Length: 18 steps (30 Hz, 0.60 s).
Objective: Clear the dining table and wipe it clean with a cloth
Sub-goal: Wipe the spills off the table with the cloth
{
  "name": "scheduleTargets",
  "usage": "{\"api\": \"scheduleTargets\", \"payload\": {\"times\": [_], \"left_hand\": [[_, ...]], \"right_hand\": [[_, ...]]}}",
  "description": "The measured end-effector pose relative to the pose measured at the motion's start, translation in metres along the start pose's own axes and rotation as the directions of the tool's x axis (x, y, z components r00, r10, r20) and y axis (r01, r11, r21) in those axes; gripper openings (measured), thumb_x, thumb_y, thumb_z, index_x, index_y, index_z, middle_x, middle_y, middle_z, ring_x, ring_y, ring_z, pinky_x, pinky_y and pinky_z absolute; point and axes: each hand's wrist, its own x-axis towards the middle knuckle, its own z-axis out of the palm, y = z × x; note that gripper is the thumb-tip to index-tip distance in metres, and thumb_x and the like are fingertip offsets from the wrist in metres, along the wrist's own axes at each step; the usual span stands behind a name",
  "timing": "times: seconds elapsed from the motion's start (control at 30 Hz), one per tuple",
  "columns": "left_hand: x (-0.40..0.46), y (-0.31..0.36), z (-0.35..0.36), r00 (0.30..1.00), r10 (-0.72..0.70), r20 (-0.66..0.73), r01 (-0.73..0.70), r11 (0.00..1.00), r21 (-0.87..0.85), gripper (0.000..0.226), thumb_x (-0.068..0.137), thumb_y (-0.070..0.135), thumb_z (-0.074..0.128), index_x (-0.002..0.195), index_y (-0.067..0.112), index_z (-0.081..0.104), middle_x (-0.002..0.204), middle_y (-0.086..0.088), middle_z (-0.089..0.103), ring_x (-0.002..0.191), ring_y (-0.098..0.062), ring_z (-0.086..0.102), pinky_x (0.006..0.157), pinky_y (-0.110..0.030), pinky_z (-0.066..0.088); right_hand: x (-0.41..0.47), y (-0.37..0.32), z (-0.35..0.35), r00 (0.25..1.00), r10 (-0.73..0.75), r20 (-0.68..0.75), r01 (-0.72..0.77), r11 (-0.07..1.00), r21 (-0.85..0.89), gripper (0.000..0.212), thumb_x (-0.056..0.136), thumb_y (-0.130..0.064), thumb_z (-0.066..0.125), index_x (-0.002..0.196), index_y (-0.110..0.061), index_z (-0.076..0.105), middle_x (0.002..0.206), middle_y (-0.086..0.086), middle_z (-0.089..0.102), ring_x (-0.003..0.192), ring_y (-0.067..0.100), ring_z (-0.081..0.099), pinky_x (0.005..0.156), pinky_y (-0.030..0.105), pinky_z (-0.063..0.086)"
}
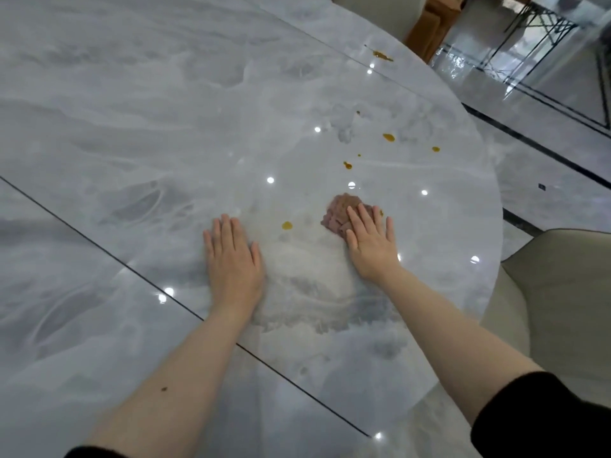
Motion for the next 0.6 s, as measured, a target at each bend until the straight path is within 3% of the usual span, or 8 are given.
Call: {"api": "scheduleTargets", "payload": {"times": [0.1, 0.2, 0.3, 0.4, 0.6], "left_hand": [[-0.002, 0.002, -0.003, 0.999, -0.024, -0.032, 0.024, 1.000, 0.001, 0.059, 0.091, 0.025, 0.023, 0.137, -0.010, 0.033, 0.144, -0.027, 0.036, 0.139, -0.037, 0.027, 0.118, -0.047, 0.009], [-0.003, 0.003, -0.004, 0.995, -0.043, -0.089, 0.041, 0.999, -0.025, 0.054, 0.090, 0.020, 0.026, 0.136, -0.008, 0.034, 0.139, -0.026, 0.042, 0.135, -0.037, 0.034, 0.117, -0.047, 0.013], [-0.002, 0.002, -0.004, 0.991, -0.062, -0.115, 0.055, 0.996, -0.065, 0.050, 0.092, 0.016, 0.030, 0.137, -0.006, 0.033, 0.137, -0.024, 0.042, 0.133, -0.035, 0.035, 0.118, -0.046, 0.012], [0.000, 0.001, 0.001, 0.995, -0.042, -0.093, 0.038, 0.998, -0.048, 0.049, 0.093, 0.017, 0.028, 0.135, -0.006, 0.036, 0.137, -0.023, 0.043, 0.133, -0.034, 0.036, 0.118, -0.044, 0.013], [0.001, 0.000, 0.003, 0.995, -0.043, -0.085, 0.038, 0.998, -0.058, 0.043, 0.093, 0.014, 0.033, 0.131, -0.006, 0.042, 0.135, -0.021, 0.044, 0.130, -0.035, 0.037, 0.117, -0.042, 0.018]], "right_hand": [[-0.034, -0.025, 0.011, 0.977, -0.207, -0.052, 0.208, 0.978, 0.018, 0.063, 0.092, -0.047, 0.006, 0.150, -0.026, 0.019, 0.158, -0.003, 0.016, 0.147, 0.022, 0.005, 0.119, 0.039, -0.005], [-0.054, -0.058, 0.023, 0.916, -0.394, -0.077, 0.396, 0.918, 0.019, 0.053, 0.097, -0.042, 0.022, 0.144, -0.023, 0.035, 0.151, 0.001, 0.036, 0.141, 0.028, 0.030, 0.114, 0.042, 0.008], [-0.032, -0.088, 0.017, 0.902, -0.431, -0.041, 0.432, 0.901, 0.046, 0.055, 0.095, -0.042, 0.017, 0.148, -0.027, 0.026, 0.156, -0.003, 0.024, 0.146, 0.022, 0.016, 0.116, 0.039, -0.005], [0.007, -0.098, 0.010, 0.931, -0.358, -0.066, 0.362, 0.931, 0.045, 0.051, 0.099, -0.042, 0.018, 0.149, -0.032, 0.017, 0.159, -0.008, 0.012, 0.147, 0.016, 0.002, 0.116, 0.038, -0.011], [0.034, -0.056, 0.003, 0.998, -0.023, -0.066, 0.028, 0.996, 0.086, 0.050, 0.102, -0.036, 0.019, 0.151, -0.031, 0.010, 0.160, -0.009, 0.003, 0.147, 0.014, -0.007, 0.117, 0.042, -0.009]]}}
